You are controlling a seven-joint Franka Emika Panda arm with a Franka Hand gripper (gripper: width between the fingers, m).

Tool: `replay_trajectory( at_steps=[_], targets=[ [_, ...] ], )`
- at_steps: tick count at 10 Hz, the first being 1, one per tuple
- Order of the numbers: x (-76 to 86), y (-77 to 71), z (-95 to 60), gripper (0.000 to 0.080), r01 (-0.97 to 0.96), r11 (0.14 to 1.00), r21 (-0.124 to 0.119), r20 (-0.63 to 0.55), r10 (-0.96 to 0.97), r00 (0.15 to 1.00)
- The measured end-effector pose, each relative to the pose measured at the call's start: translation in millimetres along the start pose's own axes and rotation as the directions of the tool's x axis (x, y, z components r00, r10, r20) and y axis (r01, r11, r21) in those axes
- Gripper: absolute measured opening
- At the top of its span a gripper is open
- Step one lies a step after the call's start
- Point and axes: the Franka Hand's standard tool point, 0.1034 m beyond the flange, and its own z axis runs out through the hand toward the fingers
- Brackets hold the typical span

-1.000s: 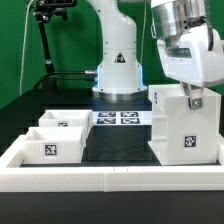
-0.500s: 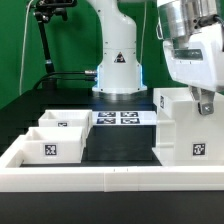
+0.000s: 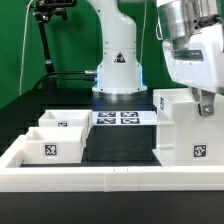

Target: Assemble drawer

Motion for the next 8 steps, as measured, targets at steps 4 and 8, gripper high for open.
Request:
replay_trajectory(
  at_steps=[4,8],
  targets=[
    [1.5,-12.5,-2.2,0.0038,-0.034,0.999,0.016,0.002,0.034,0.999],
    [3.6,-24.1,1.8,0.0038,-0.035,0.999,0.024,0.002,0.035,0.999]
  ],
)
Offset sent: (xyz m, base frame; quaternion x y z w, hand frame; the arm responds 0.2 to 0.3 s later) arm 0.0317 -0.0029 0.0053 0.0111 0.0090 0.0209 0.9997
